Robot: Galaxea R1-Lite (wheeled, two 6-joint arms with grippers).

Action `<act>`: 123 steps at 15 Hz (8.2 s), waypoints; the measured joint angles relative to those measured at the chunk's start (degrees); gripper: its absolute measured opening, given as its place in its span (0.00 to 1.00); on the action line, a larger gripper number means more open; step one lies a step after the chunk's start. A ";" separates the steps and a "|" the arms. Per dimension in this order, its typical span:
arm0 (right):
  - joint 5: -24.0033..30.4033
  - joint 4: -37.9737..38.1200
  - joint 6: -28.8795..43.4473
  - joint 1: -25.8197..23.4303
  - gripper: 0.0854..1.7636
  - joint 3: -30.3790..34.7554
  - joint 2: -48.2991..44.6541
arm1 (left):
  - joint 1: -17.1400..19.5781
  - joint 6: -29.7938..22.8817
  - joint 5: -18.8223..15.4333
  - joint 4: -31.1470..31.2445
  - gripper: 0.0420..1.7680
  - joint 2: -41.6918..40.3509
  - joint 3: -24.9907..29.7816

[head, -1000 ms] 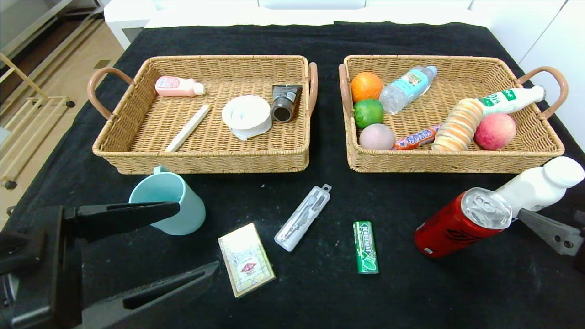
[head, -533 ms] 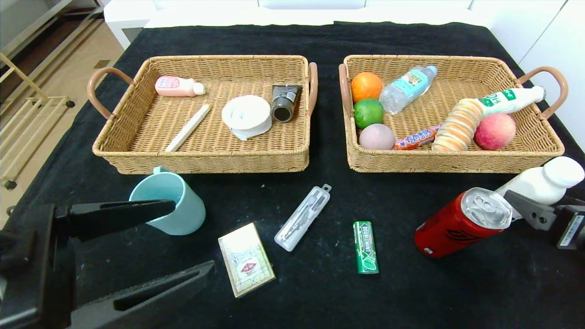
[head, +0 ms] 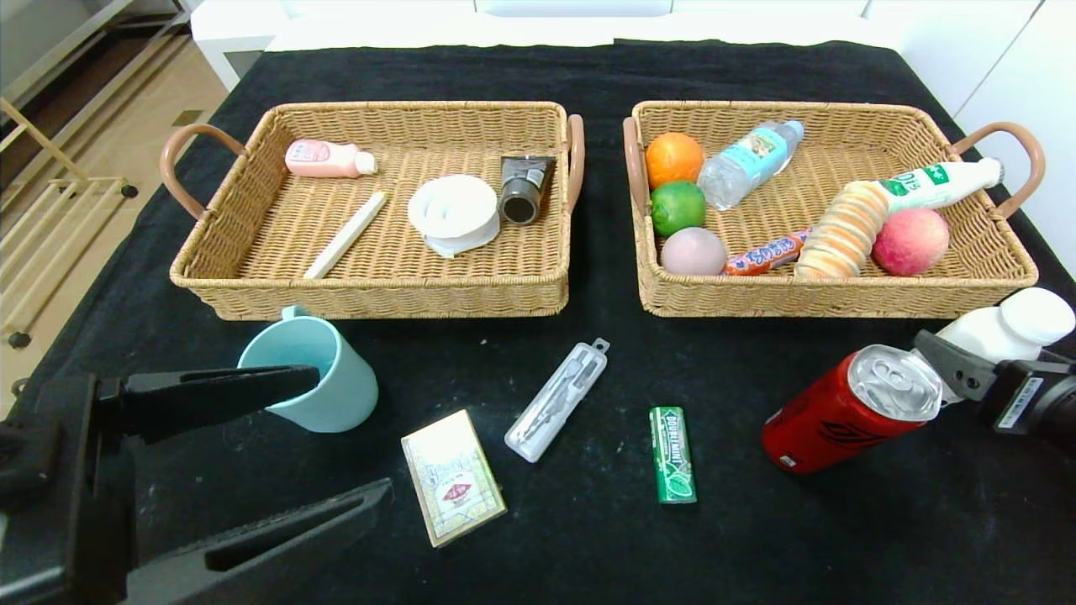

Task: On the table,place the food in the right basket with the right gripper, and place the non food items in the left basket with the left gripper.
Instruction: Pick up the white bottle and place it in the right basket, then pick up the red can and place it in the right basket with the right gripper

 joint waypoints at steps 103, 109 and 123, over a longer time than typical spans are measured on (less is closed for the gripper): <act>4.45 21.77 -1.85 7.91 0.94 -35.57 7.41 | 0.61 1.12 0.00 0.43 0.97 1.90 1.33; 6.29 22.24 -1.84 5.45 0.95 -24.91 -3.43 | 0.67 1.54 0.00 0.21 0.97 1.35 1.24; 17.80 29.27 -1.66 1.79 0.96 1.74 -29.03 | 0.59 1.51 -0.09 0.29 0.97 1.13 1.33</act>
